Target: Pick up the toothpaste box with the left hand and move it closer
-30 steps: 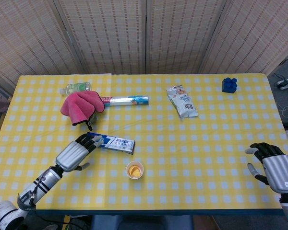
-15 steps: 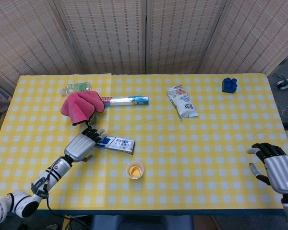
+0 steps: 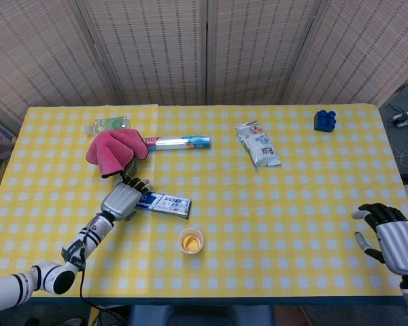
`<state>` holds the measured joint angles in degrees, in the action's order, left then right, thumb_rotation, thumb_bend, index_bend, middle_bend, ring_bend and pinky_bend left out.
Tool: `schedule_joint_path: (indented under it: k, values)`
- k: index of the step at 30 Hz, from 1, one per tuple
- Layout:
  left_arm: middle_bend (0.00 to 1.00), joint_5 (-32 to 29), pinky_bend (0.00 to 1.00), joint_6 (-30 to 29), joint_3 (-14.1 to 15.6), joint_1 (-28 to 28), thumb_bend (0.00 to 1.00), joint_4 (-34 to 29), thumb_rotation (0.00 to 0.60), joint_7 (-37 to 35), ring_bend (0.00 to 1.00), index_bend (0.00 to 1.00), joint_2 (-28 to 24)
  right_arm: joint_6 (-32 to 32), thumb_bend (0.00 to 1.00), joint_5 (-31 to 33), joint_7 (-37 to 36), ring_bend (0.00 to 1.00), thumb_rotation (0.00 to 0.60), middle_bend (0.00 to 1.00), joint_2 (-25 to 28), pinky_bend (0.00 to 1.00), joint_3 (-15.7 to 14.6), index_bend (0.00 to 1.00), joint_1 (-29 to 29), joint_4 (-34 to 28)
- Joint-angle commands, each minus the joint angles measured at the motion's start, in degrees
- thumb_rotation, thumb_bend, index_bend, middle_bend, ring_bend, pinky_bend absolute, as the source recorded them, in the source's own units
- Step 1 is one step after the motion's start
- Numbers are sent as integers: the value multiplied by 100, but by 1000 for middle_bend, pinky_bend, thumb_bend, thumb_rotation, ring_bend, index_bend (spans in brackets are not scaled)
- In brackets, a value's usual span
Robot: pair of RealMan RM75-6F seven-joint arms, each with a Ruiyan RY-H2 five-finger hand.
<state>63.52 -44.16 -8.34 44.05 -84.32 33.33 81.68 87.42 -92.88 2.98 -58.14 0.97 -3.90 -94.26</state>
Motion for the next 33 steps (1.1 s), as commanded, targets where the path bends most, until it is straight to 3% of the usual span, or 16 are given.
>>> schedule_joint_path:
  k: [1,9,17,26,33]
  values:
    - [194,-264,159,-27,36,145,367,80,600,250,156,253,106,6,322,11,-19,233,600,308,0,297,0,379,10,15]
    - [341,-705,170,-152,165,310,403,167,600,551,243,339,242,14,322,52,-104,233,600,308,-14,297,-1,379,40,84]
    - [406,-801,174,-371,332,322,403,75,600,661,280,373,127,14,322,52,-143,233,600,309,-20,297,0,379,48,115]
    - [408,-394,175,-1122,729,-12,403,-637,600,968,283,361,-664,-50,322,11,-154,233,600,309,-74,297,-3,379,2,144]
    - [408,62,175,-2123,1126,-425,403,-1617,600,1846,282,343,-1482,-99,322,-12,-159,233,600,308,-96,297,-3,379,-39,152]
